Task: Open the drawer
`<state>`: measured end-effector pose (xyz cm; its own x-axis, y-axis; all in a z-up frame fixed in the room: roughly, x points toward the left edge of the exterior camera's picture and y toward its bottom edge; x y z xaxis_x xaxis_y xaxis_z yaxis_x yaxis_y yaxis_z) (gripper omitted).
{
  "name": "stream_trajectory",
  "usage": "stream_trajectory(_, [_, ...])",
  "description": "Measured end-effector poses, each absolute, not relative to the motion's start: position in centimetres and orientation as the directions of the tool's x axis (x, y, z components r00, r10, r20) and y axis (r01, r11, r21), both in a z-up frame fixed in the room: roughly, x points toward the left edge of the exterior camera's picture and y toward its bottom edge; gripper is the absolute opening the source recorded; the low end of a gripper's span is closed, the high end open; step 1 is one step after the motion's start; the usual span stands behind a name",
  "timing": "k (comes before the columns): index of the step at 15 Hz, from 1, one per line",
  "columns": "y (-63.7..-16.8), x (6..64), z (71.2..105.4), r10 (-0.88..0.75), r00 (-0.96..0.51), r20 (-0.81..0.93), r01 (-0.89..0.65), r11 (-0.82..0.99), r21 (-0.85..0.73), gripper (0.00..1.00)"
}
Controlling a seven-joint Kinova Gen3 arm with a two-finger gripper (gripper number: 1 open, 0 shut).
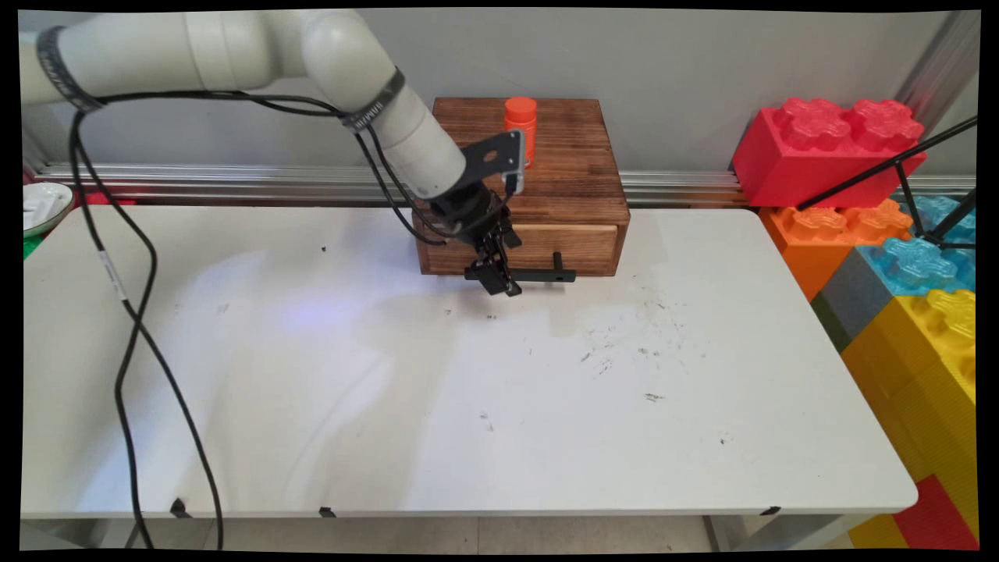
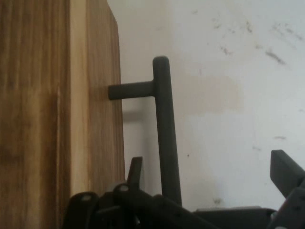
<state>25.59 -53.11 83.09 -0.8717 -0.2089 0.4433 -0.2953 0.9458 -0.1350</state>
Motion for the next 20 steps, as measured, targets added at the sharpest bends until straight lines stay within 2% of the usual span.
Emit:
stream_trajectory(9, [-53.7,24.5,79.2,-0.194,-0.893,0.405,-0.266,0.955,-0.13,1.0])
stream_trajectory(20, [-53.3,23.2,77.3,-0.203,-0.892,0.404,-0.277,0.952,-0.132,1.0])
